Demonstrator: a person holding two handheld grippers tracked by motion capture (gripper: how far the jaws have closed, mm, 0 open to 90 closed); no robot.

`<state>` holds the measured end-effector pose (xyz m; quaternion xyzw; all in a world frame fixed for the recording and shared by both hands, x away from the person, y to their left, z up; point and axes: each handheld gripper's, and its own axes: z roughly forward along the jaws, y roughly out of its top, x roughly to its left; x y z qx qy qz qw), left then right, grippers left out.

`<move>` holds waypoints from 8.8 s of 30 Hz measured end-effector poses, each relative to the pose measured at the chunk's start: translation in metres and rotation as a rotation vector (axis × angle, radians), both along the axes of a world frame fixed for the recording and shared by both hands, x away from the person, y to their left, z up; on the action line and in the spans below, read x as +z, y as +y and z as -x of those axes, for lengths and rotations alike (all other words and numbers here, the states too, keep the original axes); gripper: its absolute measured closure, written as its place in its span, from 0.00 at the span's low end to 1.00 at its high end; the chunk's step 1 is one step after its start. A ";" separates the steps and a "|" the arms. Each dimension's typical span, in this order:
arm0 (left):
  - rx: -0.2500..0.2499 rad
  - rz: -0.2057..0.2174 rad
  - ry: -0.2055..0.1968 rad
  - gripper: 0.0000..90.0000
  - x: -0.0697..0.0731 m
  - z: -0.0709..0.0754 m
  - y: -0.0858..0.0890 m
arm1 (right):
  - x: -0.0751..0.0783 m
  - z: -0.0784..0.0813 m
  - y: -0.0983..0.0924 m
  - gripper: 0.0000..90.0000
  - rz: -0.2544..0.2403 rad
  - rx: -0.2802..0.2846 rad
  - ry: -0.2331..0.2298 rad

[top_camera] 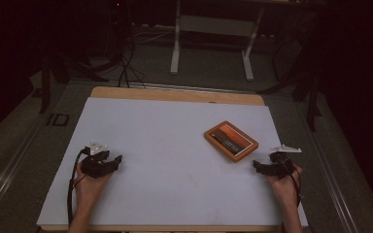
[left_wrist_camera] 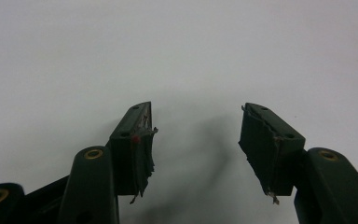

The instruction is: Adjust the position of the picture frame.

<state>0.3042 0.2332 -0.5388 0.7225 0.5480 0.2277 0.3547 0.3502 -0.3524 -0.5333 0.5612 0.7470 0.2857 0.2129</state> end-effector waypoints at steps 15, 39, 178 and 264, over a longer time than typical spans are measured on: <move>-0.020 0.020 -0.014 0.49 0.003 0.004 0.000 | 0.013 0.002 -0.001 0.21 -0.143 0.034 -0.015; -0.030 0.001 -0.013 0.49 0.004 0.006 -0.001 | 0.036 -0.036 0.014 0.15 -0.377 0.072 0.005; -0.291 0.015 -0.074 0.51 0.028 0.008 -0.041 | 0.062 -0.022 0.097 0.80 -0.199 0.515 -0.180; -0.766 0.121 -0.089 0.77 0.069 -0.023 -0.170 | 0.058 -0.012 0.107 0.34 -0.167 0.722 -0.153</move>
